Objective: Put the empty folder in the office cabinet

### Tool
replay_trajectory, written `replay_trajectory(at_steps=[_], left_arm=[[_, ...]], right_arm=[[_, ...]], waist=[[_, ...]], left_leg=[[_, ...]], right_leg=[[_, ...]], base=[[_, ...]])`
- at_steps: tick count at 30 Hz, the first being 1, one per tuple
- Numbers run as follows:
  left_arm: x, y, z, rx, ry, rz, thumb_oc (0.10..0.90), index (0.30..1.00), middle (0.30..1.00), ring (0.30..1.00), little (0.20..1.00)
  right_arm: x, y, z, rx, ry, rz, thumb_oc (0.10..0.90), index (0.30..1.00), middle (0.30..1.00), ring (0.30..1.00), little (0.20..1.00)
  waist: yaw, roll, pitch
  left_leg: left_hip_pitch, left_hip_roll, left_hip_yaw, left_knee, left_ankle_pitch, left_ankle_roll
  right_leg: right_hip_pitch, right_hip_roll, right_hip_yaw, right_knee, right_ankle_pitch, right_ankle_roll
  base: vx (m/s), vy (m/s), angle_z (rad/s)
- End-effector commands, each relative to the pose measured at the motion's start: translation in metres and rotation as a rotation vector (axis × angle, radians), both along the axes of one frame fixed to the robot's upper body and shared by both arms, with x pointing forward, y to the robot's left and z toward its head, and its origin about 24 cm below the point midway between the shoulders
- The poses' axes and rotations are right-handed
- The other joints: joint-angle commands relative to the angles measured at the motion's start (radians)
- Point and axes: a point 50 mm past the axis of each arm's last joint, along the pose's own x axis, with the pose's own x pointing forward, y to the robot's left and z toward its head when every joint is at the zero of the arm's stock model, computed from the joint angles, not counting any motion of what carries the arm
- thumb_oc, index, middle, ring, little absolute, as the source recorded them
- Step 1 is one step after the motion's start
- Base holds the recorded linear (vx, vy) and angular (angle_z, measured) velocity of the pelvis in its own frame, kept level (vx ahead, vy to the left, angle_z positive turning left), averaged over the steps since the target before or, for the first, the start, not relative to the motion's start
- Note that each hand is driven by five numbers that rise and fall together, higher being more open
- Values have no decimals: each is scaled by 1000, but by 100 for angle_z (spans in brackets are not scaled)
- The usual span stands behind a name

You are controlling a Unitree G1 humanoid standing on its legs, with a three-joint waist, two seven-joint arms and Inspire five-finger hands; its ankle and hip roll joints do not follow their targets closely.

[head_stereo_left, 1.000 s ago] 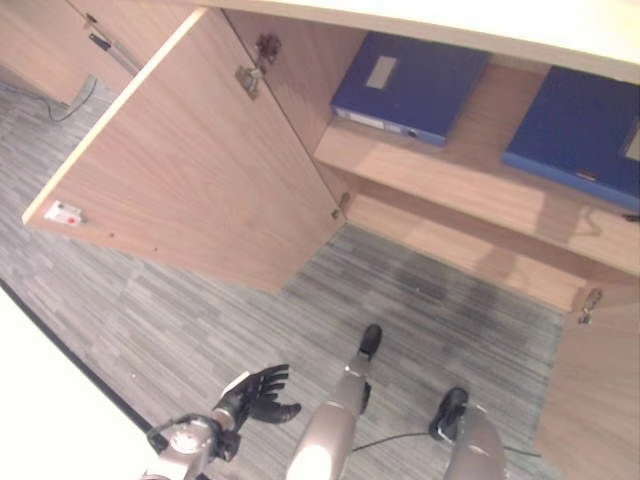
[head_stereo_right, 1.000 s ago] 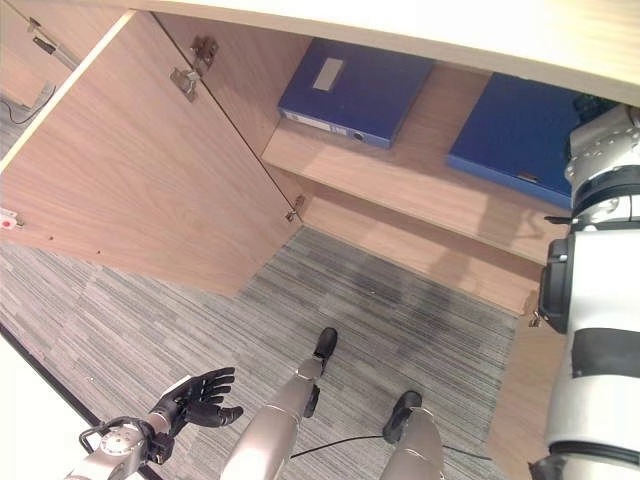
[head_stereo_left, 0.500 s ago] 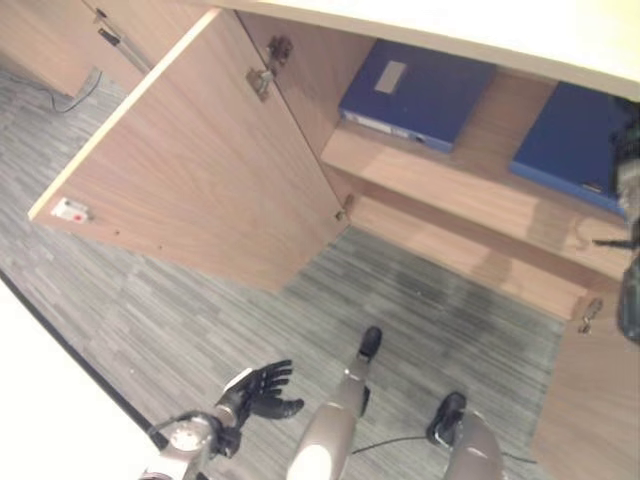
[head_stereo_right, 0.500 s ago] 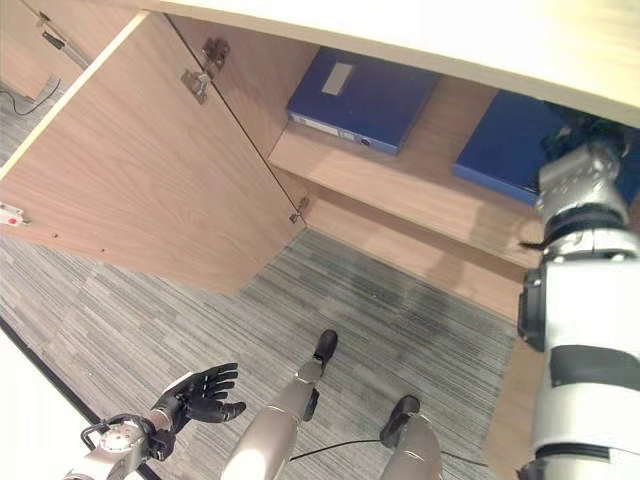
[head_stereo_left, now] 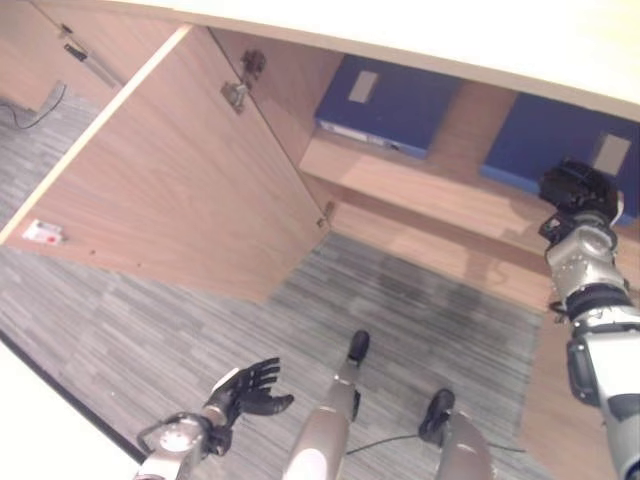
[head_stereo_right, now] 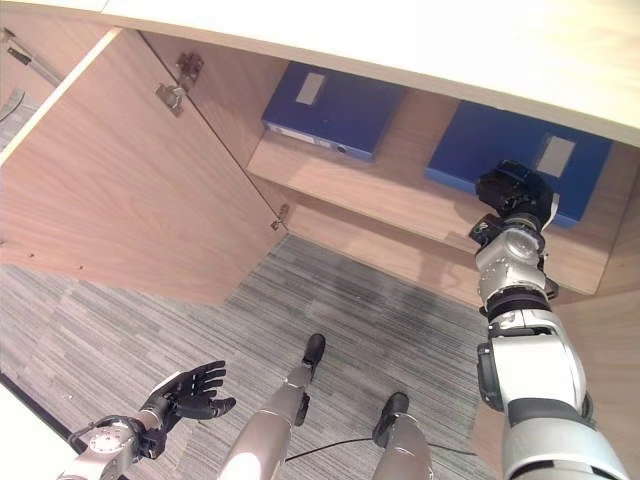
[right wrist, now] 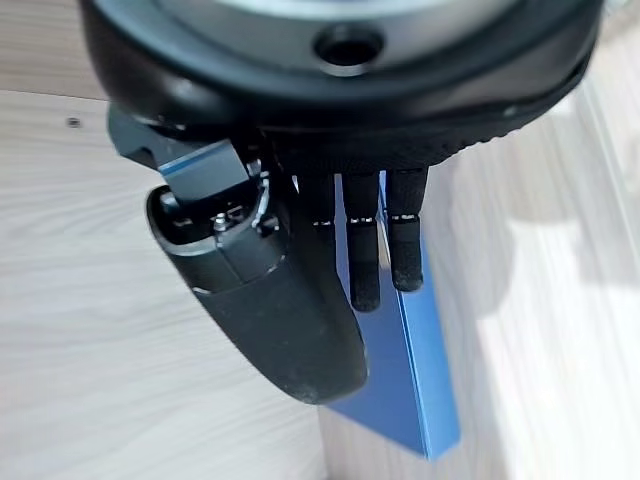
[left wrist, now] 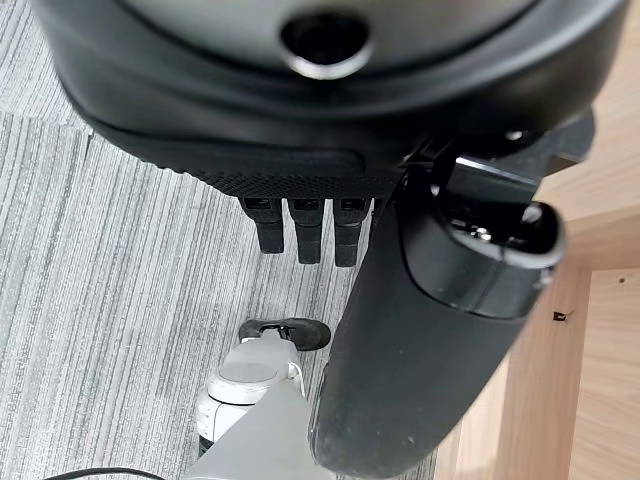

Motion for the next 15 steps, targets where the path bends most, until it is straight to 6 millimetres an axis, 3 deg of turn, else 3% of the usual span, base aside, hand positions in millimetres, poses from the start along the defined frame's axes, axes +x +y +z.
replay_trajectory(at_steps=[1, 6, 15], left_arm=[[-6, 9, 1, 1, -36, 43, 800, 900, 900, 900, 900], [-8, 10, 2, -2, -34, 29, 800, 900, 900, 900, 900], [-11, 12, 5, -9, -26, -15, 800, 900, 900, 900, 900]], right_arm=[[-13, -24, 56, -225, -163, -49, 400, 300, 300, 300, 300], [-21, -41, 62, -286, -119, -98, 400, 300, 300, 300, 300], [-43, -75, 103, -372, -101, -210, 400, 300, 300, 300, 300]], waist=[[17, -13, -30], [19, -6, -26], [31, 11, -11]], left_leg=[[57, 77, 37, 8, -158, -53], [57, 77, 39, 6, -157, -55], [49, 77, 40, 10, -156, -61]], right_leg=[[58, -24, 66, -76, 1, 75], [57, -24, 68, -75, 2, 76], [41, -28, 70, -63, -3, 79]], base=[[0, 0, 0], [0, 0, 0], [0, 0, 0]])
